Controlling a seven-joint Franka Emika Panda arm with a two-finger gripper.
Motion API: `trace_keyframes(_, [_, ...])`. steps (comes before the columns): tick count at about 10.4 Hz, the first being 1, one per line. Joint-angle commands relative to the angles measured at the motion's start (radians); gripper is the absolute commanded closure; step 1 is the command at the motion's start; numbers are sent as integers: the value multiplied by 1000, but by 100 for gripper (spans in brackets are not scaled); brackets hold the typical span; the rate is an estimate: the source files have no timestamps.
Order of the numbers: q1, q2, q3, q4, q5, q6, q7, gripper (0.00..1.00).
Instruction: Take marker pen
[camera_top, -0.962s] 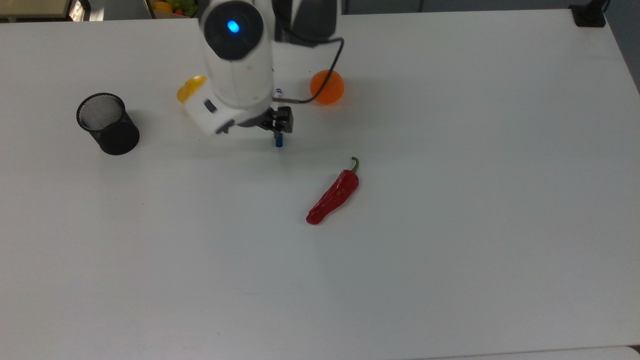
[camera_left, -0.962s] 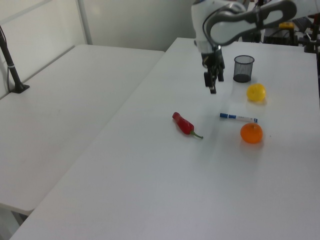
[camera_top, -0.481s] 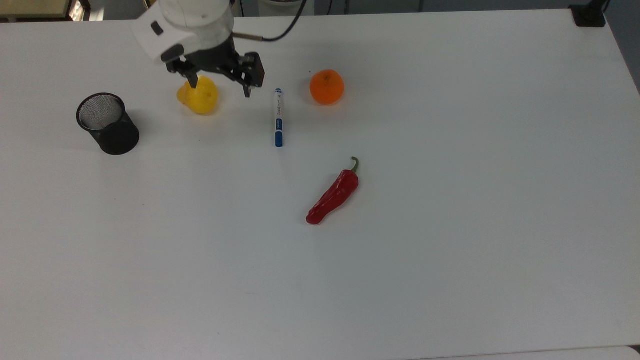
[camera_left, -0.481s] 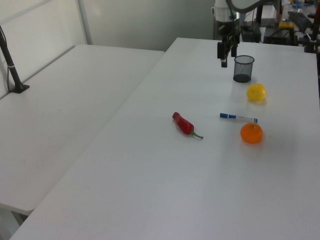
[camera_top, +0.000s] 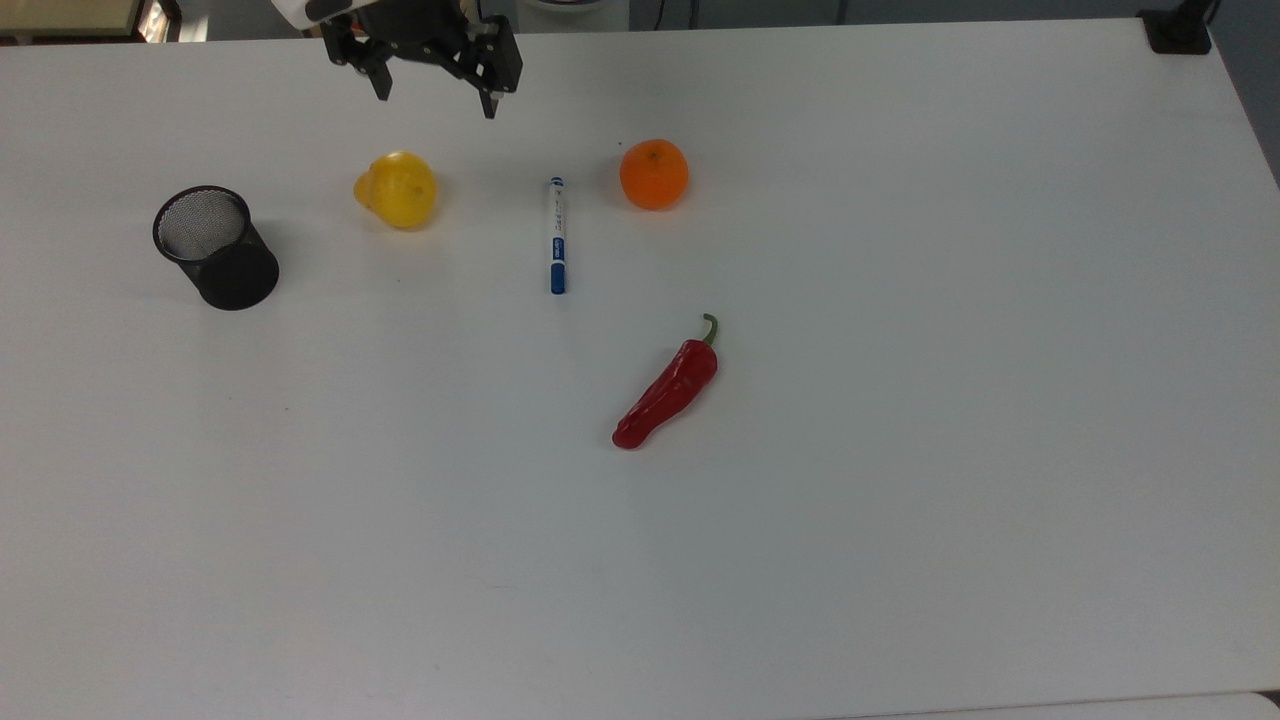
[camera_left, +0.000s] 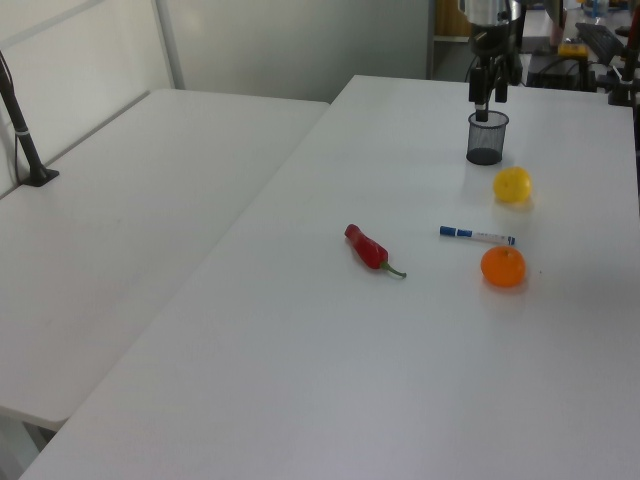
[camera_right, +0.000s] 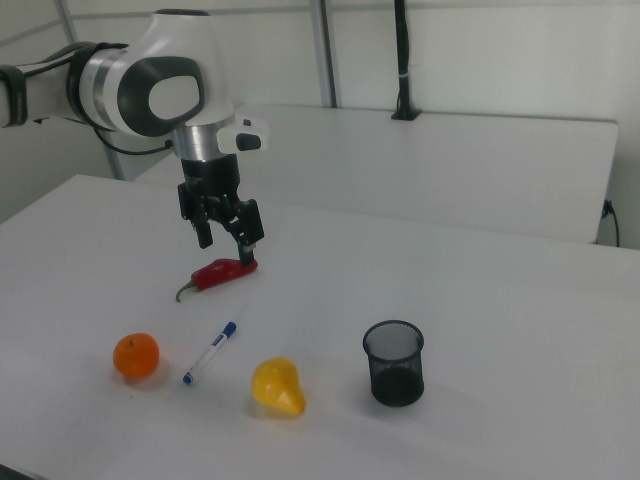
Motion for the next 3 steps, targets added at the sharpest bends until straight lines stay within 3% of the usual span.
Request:
trace_keyframes(1, [-41,-68,3,-51,7,23,19,0])
trace_keyframes(3, [-41,-69,3,-51,6,20,20,0])
